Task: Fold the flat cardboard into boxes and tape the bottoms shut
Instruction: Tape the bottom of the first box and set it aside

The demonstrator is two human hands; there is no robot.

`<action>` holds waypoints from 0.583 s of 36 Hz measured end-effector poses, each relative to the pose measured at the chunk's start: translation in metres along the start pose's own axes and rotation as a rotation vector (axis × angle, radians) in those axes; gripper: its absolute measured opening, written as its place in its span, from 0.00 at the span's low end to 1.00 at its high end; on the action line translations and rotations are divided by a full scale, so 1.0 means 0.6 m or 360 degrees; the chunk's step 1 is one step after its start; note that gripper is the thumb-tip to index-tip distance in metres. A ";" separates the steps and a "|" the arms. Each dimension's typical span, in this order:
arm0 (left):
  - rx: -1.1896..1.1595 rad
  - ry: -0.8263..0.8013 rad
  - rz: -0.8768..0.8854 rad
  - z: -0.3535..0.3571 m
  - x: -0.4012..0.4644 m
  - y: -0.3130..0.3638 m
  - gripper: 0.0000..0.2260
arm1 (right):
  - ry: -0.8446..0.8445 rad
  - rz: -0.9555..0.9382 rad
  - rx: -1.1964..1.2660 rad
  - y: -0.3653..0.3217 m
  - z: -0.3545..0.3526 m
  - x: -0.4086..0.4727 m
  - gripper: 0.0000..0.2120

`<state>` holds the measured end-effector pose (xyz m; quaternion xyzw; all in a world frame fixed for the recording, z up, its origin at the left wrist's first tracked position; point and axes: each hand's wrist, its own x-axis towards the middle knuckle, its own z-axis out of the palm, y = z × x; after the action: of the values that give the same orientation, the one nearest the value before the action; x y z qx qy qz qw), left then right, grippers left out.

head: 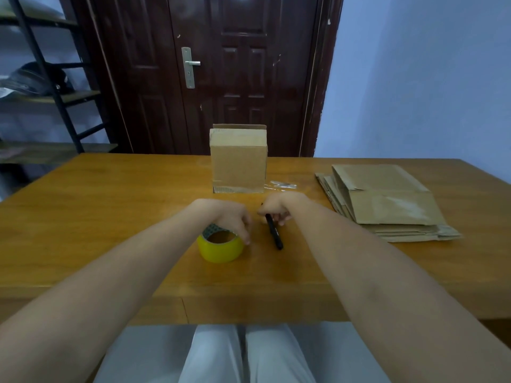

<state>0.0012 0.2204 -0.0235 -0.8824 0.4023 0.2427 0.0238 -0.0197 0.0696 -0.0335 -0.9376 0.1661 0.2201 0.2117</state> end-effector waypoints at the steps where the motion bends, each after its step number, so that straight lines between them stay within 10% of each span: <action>1: -0.0008 0.0038 0.0023 0.002 0.002 0.000 0.11 | 0.0008 0.0002 0.0027 0.001 -0.002 0.001 0.13; 21: -0.0121 0.0507 0.0359 0.010 -0.006 0.004 0.20 | 0.0162 -0.0014 0.0259 0.002 -0.010 0.016 0.11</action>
<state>-0.0048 0.2226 -0.0267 -0.8593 0.4878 0.1163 -0.1007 -0.0096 0.0637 -0.0335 -0.9280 0.1899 0.1571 0.2793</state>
